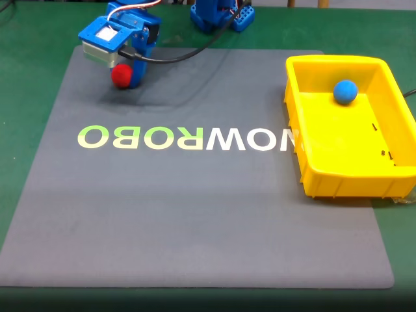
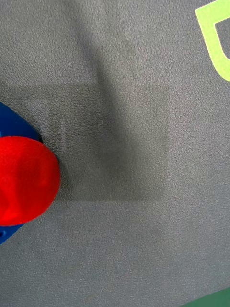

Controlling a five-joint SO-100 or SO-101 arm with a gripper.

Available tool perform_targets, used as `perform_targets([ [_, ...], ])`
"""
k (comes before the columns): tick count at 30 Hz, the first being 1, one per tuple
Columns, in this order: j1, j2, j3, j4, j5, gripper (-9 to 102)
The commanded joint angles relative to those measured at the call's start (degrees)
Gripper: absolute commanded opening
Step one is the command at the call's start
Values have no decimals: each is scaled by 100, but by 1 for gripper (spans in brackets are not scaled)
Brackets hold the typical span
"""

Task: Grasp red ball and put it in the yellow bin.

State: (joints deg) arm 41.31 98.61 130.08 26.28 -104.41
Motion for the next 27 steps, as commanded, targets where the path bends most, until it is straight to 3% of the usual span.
perform_targets([
  [1,-26,9,-378,-141,70,0],
  [15,-360,1230,-387,-141,360,0],
  [27,-1969,2593,-404,-378,1037,0],
])
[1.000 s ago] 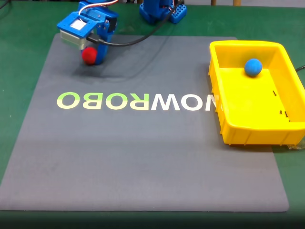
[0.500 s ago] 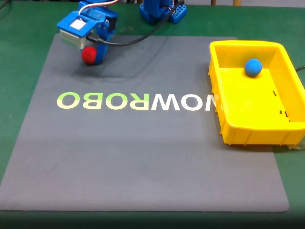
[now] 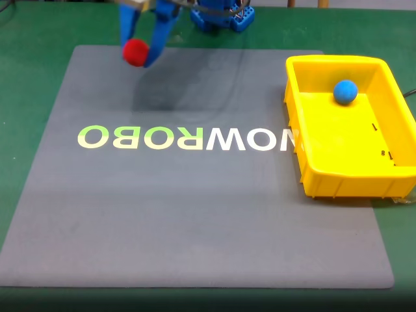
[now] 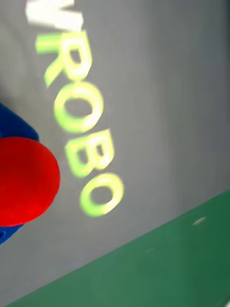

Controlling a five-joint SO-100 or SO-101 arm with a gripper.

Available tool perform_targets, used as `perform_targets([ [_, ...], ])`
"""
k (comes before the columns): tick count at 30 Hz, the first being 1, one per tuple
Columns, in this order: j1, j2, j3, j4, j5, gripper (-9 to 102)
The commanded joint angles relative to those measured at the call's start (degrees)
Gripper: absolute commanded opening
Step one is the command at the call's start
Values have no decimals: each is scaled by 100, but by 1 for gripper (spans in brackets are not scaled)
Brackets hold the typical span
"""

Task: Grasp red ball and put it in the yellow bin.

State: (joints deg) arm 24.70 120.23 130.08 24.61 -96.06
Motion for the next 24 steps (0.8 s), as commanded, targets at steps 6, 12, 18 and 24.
perform_targets([
  [6,-1380,668,-404,-650,536,0],
  [12,-2522,615,-404,-1213,773,0],
  [18,-3437,220,-413,-1890,958,0],
  [24,-4104,-352,-624,-2312,993,0],
])
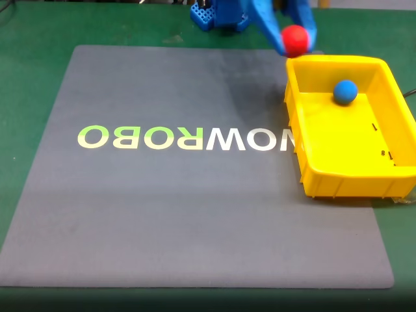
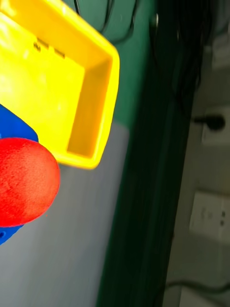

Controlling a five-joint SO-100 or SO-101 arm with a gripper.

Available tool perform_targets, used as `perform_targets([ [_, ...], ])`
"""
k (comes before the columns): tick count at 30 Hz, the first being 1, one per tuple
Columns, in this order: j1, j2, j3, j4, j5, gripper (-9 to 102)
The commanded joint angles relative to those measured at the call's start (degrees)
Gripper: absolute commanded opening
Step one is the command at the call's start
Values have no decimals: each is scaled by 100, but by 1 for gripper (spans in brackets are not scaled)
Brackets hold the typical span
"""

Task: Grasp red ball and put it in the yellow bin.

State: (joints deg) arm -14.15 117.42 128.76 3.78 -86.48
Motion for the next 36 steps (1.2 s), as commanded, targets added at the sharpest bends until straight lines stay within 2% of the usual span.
perform_targets([
  [1,-316,-185,-536,-334,35,0],
  [10,-1055,-1055,-861,-1046,26,0],
  [17,-1160,-1723,-1002,-1529,9,0],
  [27,-1125,-2021,-1292,-1600,62,2],
  [28,-1134,-2030,-1301,-1617,70,4],
  [32,-1187,-2092,-1301,-1705,97,24],
  [36,-1160,-2065,-1283,-1714,97,28],
])
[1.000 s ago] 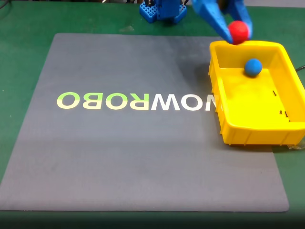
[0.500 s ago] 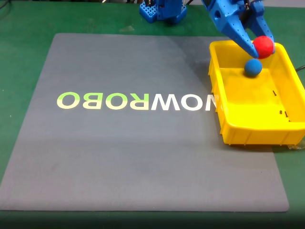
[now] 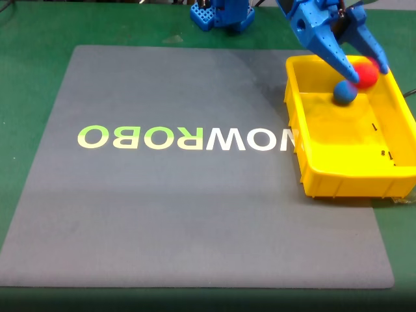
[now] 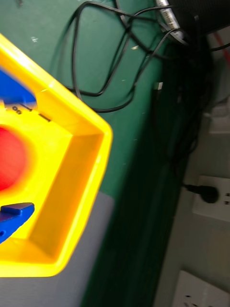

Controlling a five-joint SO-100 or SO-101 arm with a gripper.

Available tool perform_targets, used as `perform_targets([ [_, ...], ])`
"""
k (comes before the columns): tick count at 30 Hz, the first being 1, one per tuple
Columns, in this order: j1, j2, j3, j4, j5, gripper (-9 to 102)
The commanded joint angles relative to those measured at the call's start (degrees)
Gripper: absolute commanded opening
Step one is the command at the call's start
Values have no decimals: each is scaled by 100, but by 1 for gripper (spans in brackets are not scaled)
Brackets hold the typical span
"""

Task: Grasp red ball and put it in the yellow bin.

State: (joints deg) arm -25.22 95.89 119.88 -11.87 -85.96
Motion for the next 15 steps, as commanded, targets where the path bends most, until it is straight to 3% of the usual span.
perform_targets([
  [1,-35,105,-387,-149,35,29],
  [15,167,439,-264,0,0,29],
])
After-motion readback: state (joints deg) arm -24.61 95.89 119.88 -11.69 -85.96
